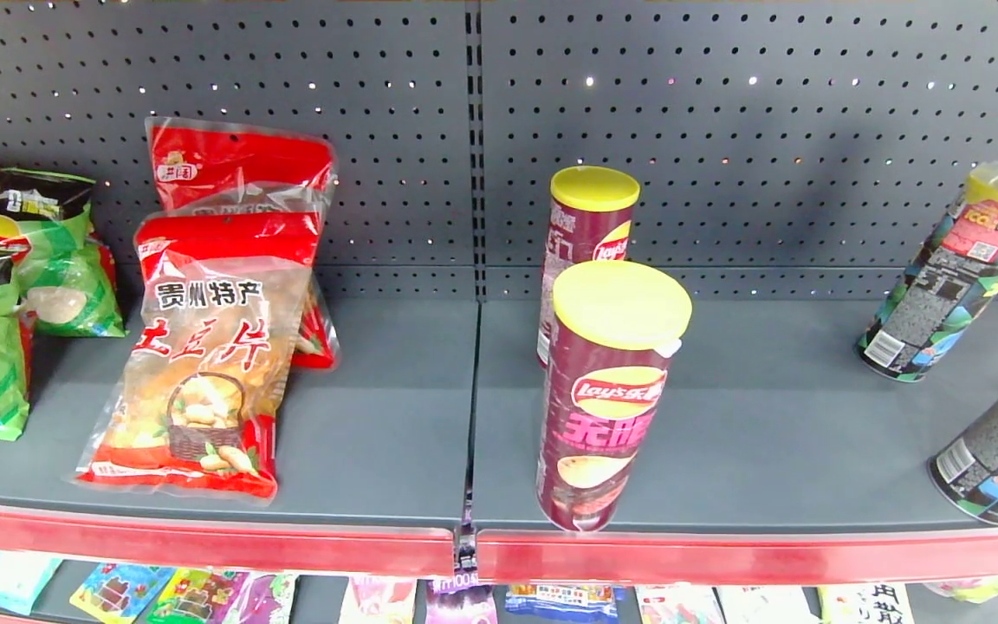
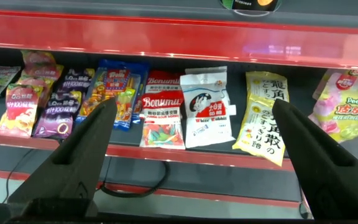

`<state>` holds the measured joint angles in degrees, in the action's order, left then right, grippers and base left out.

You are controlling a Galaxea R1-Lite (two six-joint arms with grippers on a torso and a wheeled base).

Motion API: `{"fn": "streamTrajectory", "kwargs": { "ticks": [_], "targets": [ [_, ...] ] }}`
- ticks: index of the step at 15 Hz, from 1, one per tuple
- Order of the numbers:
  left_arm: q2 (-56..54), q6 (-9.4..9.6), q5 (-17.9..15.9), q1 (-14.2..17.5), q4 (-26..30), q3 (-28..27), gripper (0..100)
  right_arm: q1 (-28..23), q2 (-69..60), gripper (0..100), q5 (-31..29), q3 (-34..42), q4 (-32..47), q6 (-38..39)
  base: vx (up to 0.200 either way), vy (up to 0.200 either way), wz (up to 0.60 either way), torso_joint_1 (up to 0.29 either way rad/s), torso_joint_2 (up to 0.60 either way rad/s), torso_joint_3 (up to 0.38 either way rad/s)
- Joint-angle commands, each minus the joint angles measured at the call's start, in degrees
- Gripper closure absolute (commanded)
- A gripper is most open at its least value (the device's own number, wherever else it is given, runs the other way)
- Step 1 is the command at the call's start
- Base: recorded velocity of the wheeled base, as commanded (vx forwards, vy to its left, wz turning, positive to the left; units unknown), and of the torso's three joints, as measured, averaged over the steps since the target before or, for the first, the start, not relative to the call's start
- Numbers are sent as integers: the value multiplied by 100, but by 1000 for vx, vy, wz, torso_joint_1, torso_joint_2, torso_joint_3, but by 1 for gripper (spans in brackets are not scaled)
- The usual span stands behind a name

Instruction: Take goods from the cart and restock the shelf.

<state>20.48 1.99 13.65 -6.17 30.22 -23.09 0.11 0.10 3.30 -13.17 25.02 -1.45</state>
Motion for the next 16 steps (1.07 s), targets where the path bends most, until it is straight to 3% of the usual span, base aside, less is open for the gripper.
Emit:
{"fn": "streamTrajectory", "kwargs": {
  "ticks": [1, 4, 5, 6, 7, 12, 14, 16],
  "targets": [
    [-1529, -32, -126, 54, 89, 604, 0, 7, -1, 0, 4, 7, -5, 13, 0, 0, 0, 0, 0, 0],
    [-1512, -111, -759, 46, -561, 824, 0, 7, -1, 0, -190, 7, 12, 22, 0, 0, 0, 0, 0, 0],
    [-1512, -111, -1058, 46, -1335, 1289, 0, 7, -1, 0, -207, 86, -181, 48, 0, 0, 0, 0, 0, 0],
    [-1512, -111, -1084, 54, -1748, 1544, 0, 7, -1, 0, -199, 148, -454, 40, 0, 0, 0, 0, 0, 0],
    [-1503, -137, -1277, 46, -2925, 2116, 0, 7, -10, 0, -75, 499, -1306, 31, 0, 0, 0, 0, 0, 0],
    [-1512, -199, -1102, 54, -3022, 2309, 0, 7, -10, 0, -234, 1317, -2581, -13, 0, 0, 0, 0, 0, 0],
    [-1503, -199, -1067, 90, -3022, 2309, 0, 15, 34, 0, -207, 1299, -2449, 119, 0, 0, 0, 0, 0, 0],
    [-1529, -207, -1102, 951, -3013, 2300, 0, 7, -1, 0, -181, 1299, -2466, 163, 0, 0, 0, 0, 0, 0]
  ]
}}
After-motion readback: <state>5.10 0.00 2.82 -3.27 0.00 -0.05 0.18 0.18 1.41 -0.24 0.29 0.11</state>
